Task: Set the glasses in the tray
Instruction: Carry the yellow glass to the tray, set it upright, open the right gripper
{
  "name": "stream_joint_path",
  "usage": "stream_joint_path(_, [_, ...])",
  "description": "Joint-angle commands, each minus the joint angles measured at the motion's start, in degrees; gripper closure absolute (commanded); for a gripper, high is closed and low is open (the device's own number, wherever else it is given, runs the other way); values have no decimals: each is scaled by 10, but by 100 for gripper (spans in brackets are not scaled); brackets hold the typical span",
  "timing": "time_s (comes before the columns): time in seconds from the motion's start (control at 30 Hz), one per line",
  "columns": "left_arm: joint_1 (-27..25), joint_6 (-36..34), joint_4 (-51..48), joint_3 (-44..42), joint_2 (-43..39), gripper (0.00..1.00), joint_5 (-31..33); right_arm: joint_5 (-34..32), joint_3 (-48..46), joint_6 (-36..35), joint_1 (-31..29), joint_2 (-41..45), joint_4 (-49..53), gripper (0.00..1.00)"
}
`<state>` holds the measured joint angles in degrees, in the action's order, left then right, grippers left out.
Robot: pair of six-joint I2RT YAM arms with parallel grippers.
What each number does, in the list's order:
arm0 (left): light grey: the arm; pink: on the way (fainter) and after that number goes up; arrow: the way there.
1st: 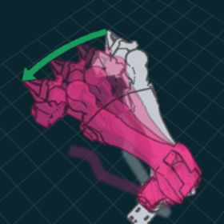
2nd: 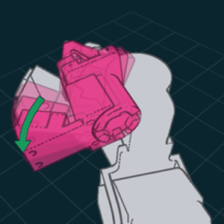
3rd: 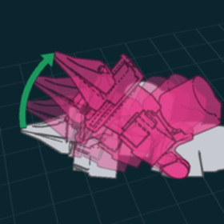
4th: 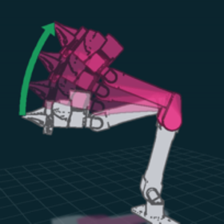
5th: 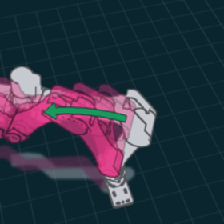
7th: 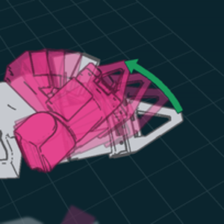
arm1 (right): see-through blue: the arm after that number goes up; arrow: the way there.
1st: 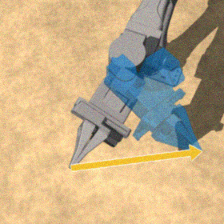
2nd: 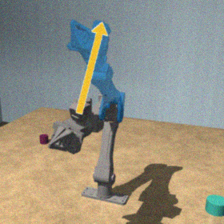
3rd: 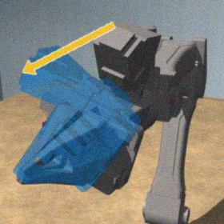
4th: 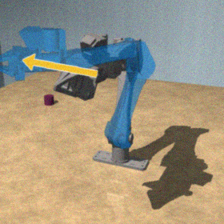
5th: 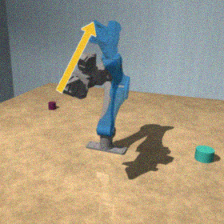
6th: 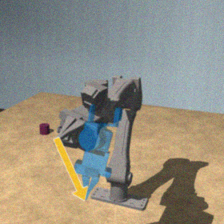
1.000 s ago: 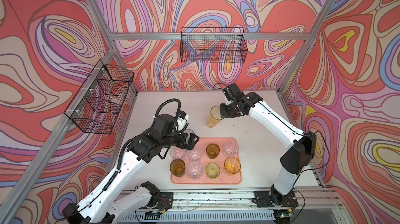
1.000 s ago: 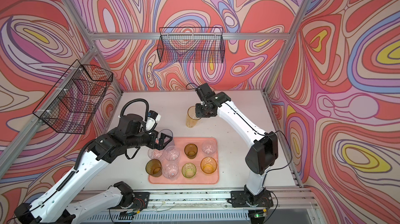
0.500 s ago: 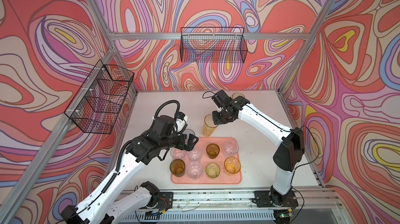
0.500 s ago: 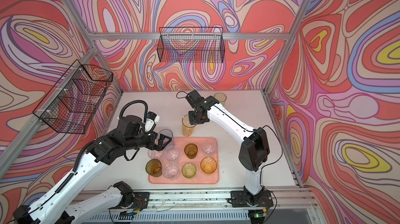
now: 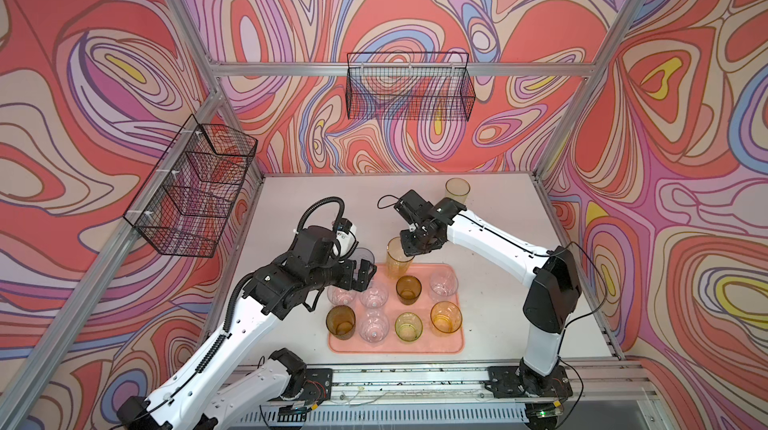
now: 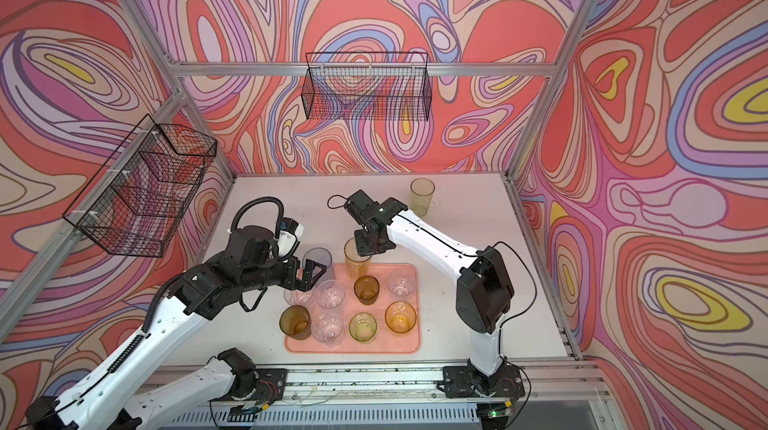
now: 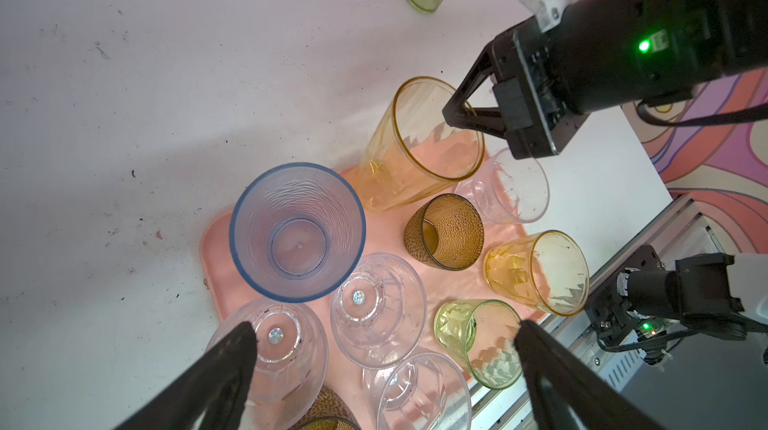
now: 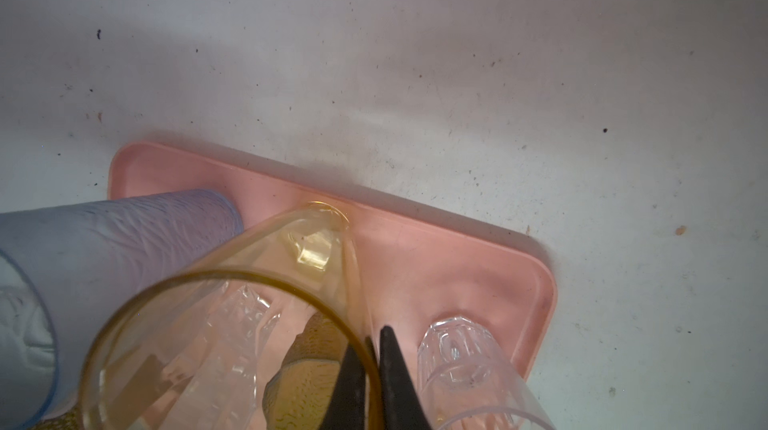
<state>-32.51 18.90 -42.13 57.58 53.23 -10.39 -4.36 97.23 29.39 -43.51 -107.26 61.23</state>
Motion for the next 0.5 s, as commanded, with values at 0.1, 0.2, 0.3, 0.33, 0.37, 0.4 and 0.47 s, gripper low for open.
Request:
stream_joint_path(0.1, [3,1,8,-6,-5,0,10,-23,-17,18,-9,16,-10,100])
stream_joint_path(0.2, [4,0,7,-7,-4,0,10,-20,-22,20,-9,16,-16,100])
stream_joint_path(0.3, [3,-1,6,-7,-1,0,11,-19,-21,21,-8,12,-17,100])
stream_joint_path(0.33, [3,-1,7,-8,-1,0,10,-18,-21,22,-9,10,-17,100])
stream_joint_path(0.37, [3,-1,7,-8,-2,0,10,-17,-20,22,-9,9,-17,100])
stream_joint_path(0.4, [3,-1,8,-8,-2,0,10,-15,-20,22,-8,8,-18,100])
stream_joint_path(0.47, [3,-1,8,-9,-3,0,13,-18,-20,23,-9,8,-17,97])
